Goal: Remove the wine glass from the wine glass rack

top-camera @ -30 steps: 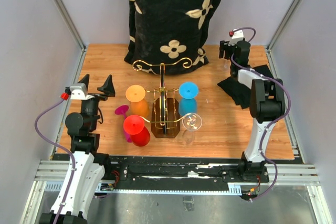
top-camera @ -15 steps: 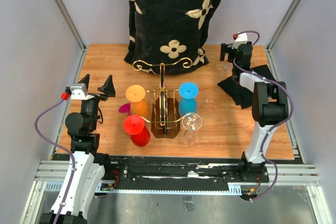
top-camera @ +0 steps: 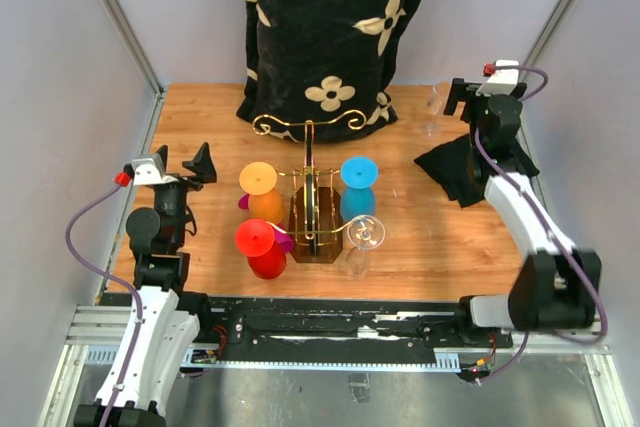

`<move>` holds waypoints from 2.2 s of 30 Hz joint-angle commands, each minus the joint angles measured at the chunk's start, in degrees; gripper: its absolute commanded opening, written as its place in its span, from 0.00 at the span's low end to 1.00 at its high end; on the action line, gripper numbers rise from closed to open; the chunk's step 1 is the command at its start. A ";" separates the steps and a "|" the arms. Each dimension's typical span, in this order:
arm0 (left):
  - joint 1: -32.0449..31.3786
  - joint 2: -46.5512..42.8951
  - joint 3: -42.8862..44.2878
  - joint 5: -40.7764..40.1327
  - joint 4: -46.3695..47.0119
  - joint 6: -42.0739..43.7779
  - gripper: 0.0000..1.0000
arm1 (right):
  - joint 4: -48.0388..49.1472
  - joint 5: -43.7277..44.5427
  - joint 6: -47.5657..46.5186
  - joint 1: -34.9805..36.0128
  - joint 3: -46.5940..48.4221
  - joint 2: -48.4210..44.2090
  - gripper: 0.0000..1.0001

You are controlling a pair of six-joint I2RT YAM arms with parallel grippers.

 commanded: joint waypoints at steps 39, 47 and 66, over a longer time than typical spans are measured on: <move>-0.24 0.92 8.38 -7.61 -18.75 -8.59 0.91 | -30.07 -48.78 44.78 19.29 -7.29 -22.77 0.13; -0.24 0.92 8.59 -7.49 -19.12 -8.88 0.91 | -31.12 -43.91 45.48 18.81 -7.53 -26.22 0.01; -0.24 0.61 8.68 -7.50 -20.13 -8.24 0.92 | -20.76 -44.82 47.98 25.09 -2.03 -17.12 0.01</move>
